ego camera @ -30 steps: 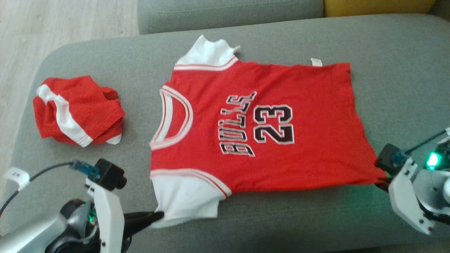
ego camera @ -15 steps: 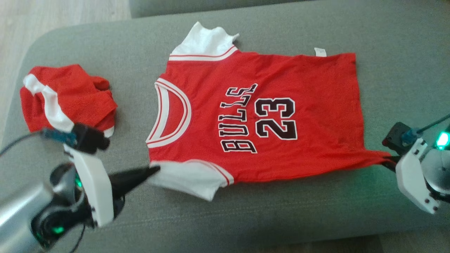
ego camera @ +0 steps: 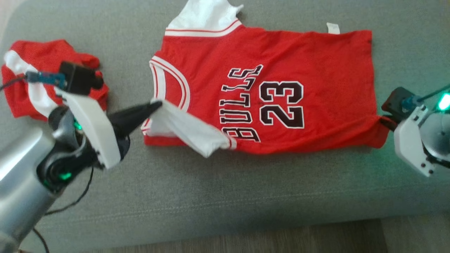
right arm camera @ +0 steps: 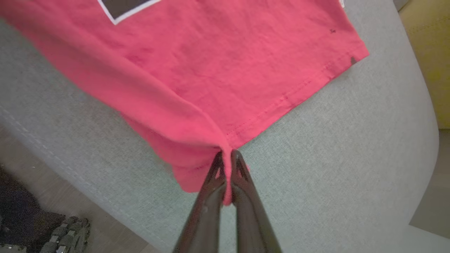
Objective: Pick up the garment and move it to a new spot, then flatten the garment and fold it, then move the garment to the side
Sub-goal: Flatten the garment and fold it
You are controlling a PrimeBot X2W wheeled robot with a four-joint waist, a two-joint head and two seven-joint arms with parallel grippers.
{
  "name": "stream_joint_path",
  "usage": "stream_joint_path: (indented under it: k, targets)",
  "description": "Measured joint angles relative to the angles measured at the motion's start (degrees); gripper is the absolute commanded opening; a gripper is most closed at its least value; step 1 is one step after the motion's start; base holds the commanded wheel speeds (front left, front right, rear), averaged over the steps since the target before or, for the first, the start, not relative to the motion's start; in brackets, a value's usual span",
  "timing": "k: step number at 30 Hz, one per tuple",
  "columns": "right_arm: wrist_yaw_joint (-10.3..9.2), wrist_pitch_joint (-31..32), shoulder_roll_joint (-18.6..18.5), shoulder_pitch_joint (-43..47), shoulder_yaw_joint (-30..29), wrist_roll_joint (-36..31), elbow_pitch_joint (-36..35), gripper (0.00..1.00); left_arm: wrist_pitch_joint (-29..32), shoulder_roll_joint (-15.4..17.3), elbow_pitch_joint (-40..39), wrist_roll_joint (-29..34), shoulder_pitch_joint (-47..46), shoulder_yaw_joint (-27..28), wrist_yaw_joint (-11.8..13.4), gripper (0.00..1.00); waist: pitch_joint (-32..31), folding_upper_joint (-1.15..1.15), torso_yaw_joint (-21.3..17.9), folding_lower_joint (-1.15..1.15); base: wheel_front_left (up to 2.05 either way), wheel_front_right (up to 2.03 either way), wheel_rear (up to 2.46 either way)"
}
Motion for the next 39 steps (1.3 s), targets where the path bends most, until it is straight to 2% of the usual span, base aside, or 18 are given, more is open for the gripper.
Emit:
stream_joint_path:
  k: [12,23,24,25,26,28,31,35,39]
  targets:
    - [0.0,-2.3,2.1,-2.7,0.0,-1.5,5.0,0.0,-2.8,-7.2,11.3,4.1,-7.8,0.1,0.0,0.0,5.1,0.0,0.2,0.0,0.0,0.0,0.0]
    - [0.0,-3.9,3.7,-3.5,-0.1,-1.7,7.2,0.0,-4.8,-10.5,19.8,7.3,-11.8,-1.6,0.0,0.0,7.1,0.0,-0.1,0.0,0.0,0.0,0.0]
    - [0.0,-3.9,3.7,-3.5,-0.1,-1.7,7.2,0.2,-4.8,-10.5,19.8,7.3,-11.8,-1.6,0.0,0.22,7.1,0.0,-0.1,0.0,0.0,0.0,0.0]
    - [0.0,-5.1,4.0,-3.9,-0.1,-1.7,8.4,0.93,-5.1,-11.1,21.2,8.0,-12.3,-2.0,0.0,0.49,7.2,0.0,-0.2,0.0,0.0,0.0,0.0]
    - [0.0,-5.1,4.0,-3.9,-0.1,-1.7,8.4,1.0,-5.1,-11.1,21.2,8.0,-12.3,-2.0,0.0,1.0,7.2,0.0,-0.2,0.0,0.0,0.0,0.0]
    - [0.0,-6.2,4.4,-4.6,-0.1,-1.6,9.6,1.0,-5.9,-11.8,22.7,8.8,-12.9,-2.1,0.1,1.0,7.2,0.0,-0.2,0.0,0.0,0.0,0.0]
    - [0.0,-8.9,5.6,-5.8,-0.1,-0.7,12.2,1.0,-9.3,-13.2,25.2,9.7,-13.5,-1.5,1.6,1.0,7.2,0.0,-0.4,0.0,0.0,0.0,0.0]
    - [0.0,-13.0,7.5,-6.1,-0.4,4.1,16.6,1.0,-14.9,-15.0,27.8,10.7,-14.1,0.3,3.2,1.0,6.5,0.0,-0.6,0.0,0.0,0.0,0.0]
    - [0.0,-20.2,10.2,-6.1,-5.8,8.6,23.1,1.0,-24.0,-15.6,29.2,12.7,-14.0,2.7,6.6,1.0,5.2,0.0,-0.8,0.01,0.0,0.0,0.0]
